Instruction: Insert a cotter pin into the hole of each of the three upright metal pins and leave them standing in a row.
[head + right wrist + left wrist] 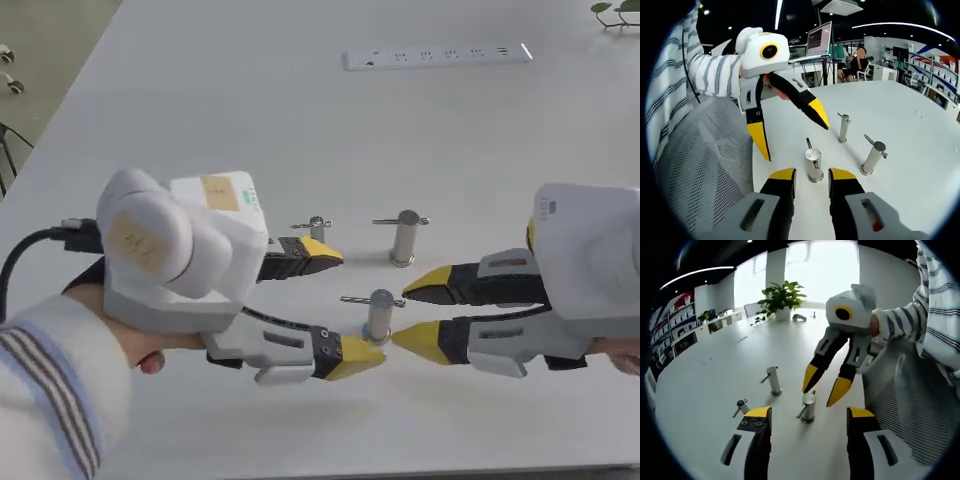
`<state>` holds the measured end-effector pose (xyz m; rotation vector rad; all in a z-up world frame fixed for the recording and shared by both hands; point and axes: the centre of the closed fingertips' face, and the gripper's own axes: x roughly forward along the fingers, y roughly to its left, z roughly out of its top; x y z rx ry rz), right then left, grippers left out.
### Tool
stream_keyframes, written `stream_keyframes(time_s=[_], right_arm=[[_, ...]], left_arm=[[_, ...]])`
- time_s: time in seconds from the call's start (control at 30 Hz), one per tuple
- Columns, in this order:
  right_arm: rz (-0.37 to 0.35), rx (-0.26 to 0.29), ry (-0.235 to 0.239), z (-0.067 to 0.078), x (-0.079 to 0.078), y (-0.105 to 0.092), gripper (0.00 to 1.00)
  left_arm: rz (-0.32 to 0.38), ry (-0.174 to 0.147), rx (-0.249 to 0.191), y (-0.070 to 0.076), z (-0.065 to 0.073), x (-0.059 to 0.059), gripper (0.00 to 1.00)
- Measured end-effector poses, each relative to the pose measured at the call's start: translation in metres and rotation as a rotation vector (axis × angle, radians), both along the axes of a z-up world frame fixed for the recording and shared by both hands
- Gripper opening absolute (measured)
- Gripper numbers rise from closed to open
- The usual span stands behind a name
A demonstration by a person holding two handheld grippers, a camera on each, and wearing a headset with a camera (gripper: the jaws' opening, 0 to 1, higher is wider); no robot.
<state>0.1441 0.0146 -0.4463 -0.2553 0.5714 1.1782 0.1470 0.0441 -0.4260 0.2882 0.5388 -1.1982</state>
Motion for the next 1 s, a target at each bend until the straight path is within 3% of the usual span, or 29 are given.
stream_keyframes(time_s=[0.1,0.23,0.43,0.5,0.77,1.0], right_arm=[[-0.010,0.054,0.036,-0.001,0.000,0.005,0.23],[-0.005,0.061,0.053,-0.007,0.001,0.009,0.23],[0.025,0.084,0.061,-0.014,-0.002,0.017,0.23],[0.035,0.088,0.059,-0.017,-0.003,0.020,0.22],[0.060,0.076,0.038,-0.026,0.001,0.023,0.19],[0.068,0.075,0.028,-0.030,0.005,0.024,0.15]], left_arm=[[0.068,0.008,-0.039,0.011,0.000,0.002,0.69],[0.114,0.017,-0.064,0.020,0.001,0.000,0.85],[0.182,0.028,-0.082,0.029,0.001,-0.003,0.99],[0.198,0.022,-0.069,0.032,0.000,-0.004,0.99],[0.206,0.045,-0.058,0.036,-0.003,-0.013,0.99],[0.280,0.059,-0.064,0.051,-0.004,-0.018,0.99]])
